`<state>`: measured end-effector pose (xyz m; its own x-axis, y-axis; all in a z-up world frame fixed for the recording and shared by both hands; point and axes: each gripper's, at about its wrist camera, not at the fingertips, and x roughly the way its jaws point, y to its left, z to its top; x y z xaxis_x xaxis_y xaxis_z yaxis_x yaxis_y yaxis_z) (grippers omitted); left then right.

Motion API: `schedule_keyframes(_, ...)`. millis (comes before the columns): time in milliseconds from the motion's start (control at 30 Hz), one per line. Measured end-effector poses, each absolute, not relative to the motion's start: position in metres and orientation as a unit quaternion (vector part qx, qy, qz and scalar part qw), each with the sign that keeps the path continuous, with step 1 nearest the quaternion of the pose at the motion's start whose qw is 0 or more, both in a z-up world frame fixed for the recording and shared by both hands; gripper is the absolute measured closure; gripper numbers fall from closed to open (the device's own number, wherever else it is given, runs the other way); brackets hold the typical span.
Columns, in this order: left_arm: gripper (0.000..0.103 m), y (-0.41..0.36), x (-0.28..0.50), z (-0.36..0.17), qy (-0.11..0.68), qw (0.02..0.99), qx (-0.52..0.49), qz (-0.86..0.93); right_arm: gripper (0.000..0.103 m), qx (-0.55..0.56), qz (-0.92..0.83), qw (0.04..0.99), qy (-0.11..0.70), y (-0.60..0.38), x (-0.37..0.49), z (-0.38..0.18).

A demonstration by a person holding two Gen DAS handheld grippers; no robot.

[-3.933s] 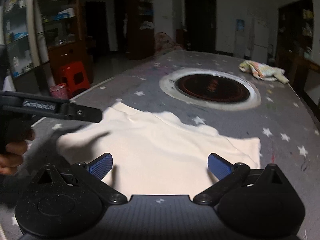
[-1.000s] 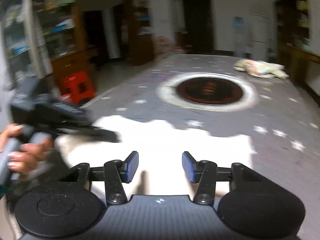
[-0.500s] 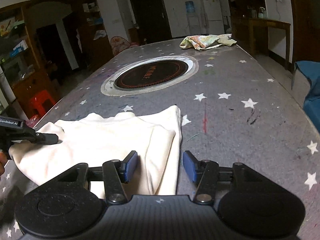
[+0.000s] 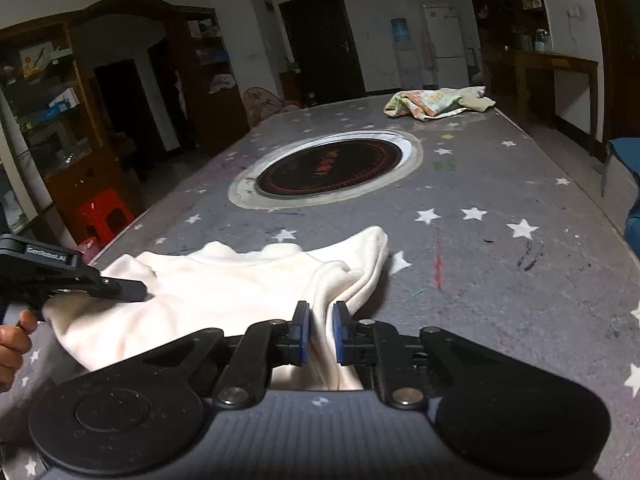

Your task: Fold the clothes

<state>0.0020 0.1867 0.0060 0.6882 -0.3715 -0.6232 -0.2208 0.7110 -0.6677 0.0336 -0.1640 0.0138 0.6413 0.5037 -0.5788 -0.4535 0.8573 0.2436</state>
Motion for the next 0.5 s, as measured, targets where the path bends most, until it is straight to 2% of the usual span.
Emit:
schedule_keyframes(133,0.074,0.185,0.002,0.007,0.393,0.840,-0.372,-0.045,0.063,0.060,0.247,0.904,0.344,-0.174,0.039,0.007)
schedule_keyframes(167,0.074,0.185,0.002,0.007,0.393,0.841,-0.370,-0.045,0.063,0.066,0.247,0.903,0.345,-0.176,0.040,0.006)
schedule_keyframes(367,0.073,0.183,0.003,0.008,0.392,0.844,-0.362,-0.044,0.065,0.080,0.264,0.897,0.345,-0.175,0.039,0.001)
schedule_keyframes(400,0.074,0.183,0.003,0.008,0.392,0.845,-0.361,-0.044,0.075,0.079,0.268,0.896,0.345,-0.173,0.039,0.001)
schedule_keyframes(500,0.075,0.181,0.003,0.010,0.393,0.848,-0.352,-0.044,0.086,0.077,0.271,0.897,0.341,-0.168,0.038,0.001)
